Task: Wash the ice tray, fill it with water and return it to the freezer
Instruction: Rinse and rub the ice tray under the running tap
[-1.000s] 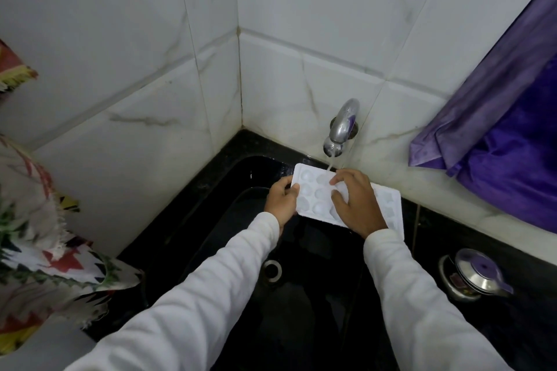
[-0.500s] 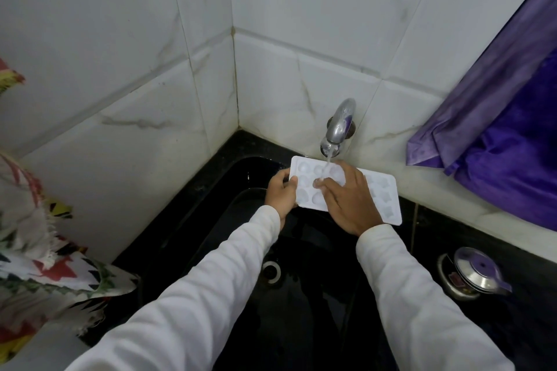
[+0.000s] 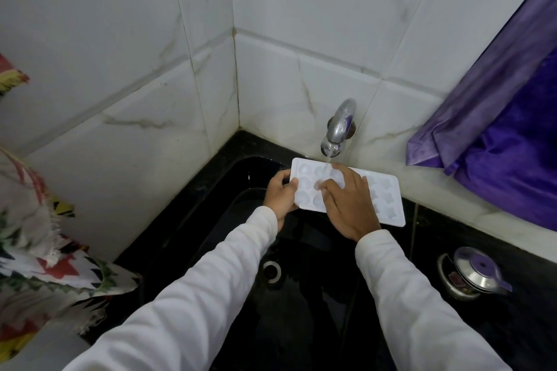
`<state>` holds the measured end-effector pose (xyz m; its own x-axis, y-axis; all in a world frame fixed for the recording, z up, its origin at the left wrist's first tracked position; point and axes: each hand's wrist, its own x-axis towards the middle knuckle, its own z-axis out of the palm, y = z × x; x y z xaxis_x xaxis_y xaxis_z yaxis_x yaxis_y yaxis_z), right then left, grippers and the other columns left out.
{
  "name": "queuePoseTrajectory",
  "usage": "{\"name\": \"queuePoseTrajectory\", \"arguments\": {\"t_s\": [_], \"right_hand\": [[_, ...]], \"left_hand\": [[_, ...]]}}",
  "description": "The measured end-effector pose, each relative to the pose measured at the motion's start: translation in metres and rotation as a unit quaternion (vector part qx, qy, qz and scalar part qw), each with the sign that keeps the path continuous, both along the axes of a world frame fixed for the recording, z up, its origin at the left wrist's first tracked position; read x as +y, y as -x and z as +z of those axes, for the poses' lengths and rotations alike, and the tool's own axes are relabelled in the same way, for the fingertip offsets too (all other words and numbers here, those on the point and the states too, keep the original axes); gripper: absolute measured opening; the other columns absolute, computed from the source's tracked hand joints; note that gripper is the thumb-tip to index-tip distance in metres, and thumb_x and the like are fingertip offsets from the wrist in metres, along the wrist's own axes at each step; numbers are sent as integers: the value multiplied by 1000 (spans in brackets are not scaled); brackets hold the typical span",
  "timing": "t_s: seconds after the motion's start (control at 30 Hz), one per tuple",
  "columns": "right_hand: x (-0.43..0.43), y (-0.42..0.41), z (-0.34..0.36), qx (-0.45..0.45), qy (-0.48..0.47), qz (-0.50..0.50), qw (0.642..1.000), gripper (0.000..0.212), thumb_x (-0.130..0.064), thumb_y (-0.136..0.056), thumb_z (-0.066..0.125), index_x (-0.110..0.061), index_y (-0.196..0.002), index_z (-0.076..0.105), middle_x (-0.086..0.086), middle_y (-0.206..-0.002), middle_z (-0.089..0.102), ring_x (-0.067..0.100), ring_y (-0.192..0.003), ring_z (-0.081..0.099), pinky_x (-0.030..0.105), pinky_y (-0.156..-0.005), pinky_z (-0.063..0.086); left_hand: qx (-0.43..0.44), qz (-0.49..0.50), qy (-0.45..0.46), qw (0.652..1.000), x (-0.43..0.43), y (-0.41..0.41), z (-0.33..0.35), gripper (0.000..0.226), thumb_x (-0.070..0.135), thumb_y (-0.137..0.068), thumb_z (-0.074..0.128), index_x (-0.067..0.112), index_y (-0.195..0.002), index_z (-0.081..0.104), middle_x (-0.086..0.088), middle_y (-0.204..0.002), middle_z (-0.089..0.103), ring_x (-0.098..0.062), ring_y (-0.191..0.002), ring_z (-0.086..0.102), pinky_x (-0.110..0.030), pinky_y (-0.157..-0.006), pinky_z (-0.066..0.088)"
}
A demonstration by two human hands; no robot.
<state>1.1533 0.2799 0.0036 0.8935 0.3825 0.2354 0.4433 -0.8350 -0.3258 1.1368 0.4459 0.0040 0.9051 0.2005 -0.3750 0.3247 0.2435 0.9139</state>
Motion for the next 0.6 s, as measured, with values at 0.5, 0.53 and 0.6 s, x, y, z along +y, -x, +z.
{"name": "queuePoseTrajectory", "arguments": {"t_s": [0.5, 0.53, 0.6], "right_hand": [[-5, 6, -2, 23, -99, -3, 995, 20, -26, -95, 46, -22, -108, 61, 4, -150, 33, 23, -139, 30, 41, -113, 30], [-6, 6, -3, 24, -95, 0, 995, 21, -27, -94, 45, -23, -105, 62, 4, -150, 32, 24, -138, 30, 42, -113, 31], [-6, 7, -3, 26, -88, 8, 996, 20, -28, -95, 45, -25, -101, 64, 4, -151, 32, 26, -137, 31, 42, -112, 32]], "left_hand": [[13, 25, 11, 1000, -4, -8, -1, 20, 13, -103, 43, 17, -119, 54, -9, -122, 63, -28, -110, 64, -46, -88, 58], [16, 27, 13, 999, -4, -10, 0, 20, 13, -103, 43, 18, -118, 54, -9, -122, 63, -28, -110, 64, -47, -89, 58], [19, 31, 14, 999, -4, -13, 1, 19, 14, -103, 43, 19, -117, 54, -10, -122, 63, -29, -110, 65, -50, -90, 57]]}}
